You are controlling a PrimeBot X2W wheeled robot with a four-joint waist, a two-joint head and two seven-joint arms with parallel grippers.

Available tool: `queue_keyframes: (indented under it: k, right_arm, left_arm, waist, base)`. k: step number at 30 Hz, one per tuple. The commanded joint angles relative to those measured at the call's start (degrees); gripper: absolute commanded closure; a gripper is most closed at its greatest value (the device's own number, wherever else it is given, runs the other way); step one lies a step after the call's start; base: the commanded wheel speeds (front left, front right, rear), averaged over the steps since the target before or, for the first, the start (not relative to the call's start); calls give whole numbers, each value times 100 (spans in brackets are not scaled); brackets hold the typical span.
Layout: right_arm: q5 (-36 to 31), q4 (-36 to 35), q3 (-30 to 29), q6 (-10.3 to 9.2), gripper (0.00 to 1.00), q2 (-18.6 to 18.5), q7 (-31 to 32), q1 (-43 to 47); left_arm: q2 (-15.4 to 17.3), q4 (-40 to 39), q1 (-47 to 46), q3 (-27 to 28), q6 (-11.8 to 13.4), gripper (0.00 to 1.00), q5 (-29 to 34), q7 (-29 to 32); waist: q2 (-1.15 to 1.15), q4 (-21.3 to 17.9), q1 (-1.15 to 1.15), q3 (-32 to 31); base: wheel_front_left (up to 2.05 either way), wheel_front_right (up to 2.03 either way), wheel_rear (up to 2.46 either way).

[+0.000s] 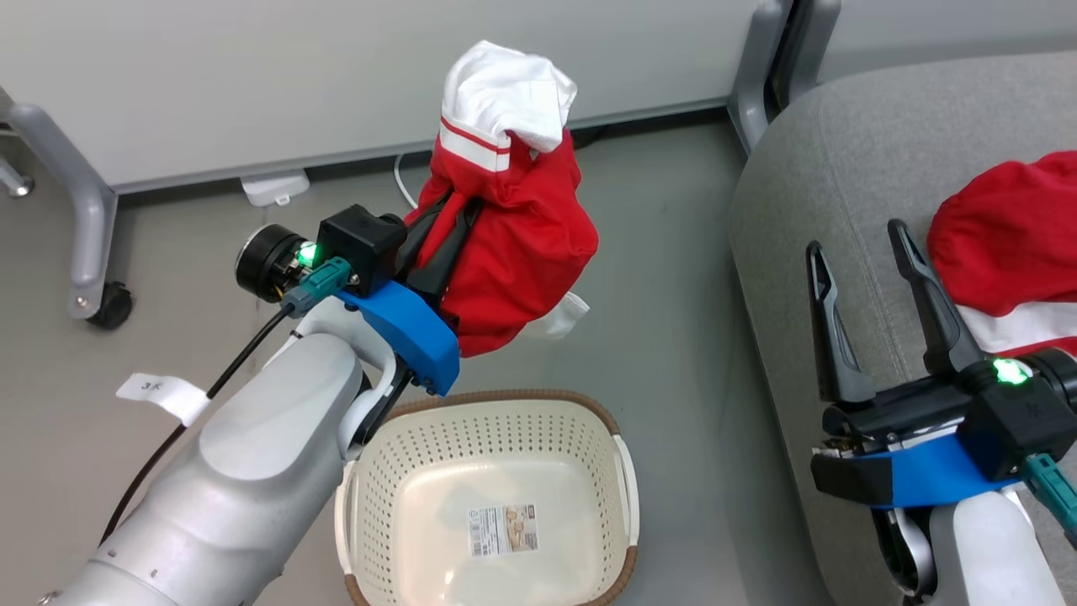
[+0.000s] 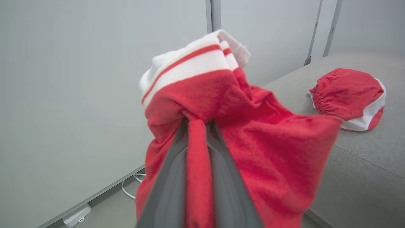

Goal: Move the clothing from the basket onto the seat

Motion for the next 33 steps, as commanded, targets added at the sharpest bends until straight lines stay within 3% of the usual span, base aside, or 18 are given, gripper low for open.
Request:
queue_keyframes:
  k: [1, 11, 23, 33]
  right_arm:
    - [50, 16, -3, 1, 0, 1, -22, 91]
    - [192, 82, -1, 2, 0, 1, -22, 425]
    - [262, 118, 104, 1, 0, 1, -22, 508]
    - [47, 180, 887, 2, 0, -26, -22, -86]
  left_arm:
    - [15, -53, 44, 51, 34, 100, 22, -29]
    - [-38, -776, 562, 524, 147, 100, 52, -29]
    - [17, -1118, 918, 589, 263, 100, 65, -30]
    - [-22, -1126, 910, 495, 263, 100, 85, -30]
  waist:
    - [0, 19, 1, -110]
    - [0, 37, 1, -450]
    - [0, 50, 1, -554]
    - [0, 90, 1, -618]
  base:
    - [0, 0, 0]
    - [0, 0, 0]
    - [0, 0, 0]
    - [0, 0, 0]
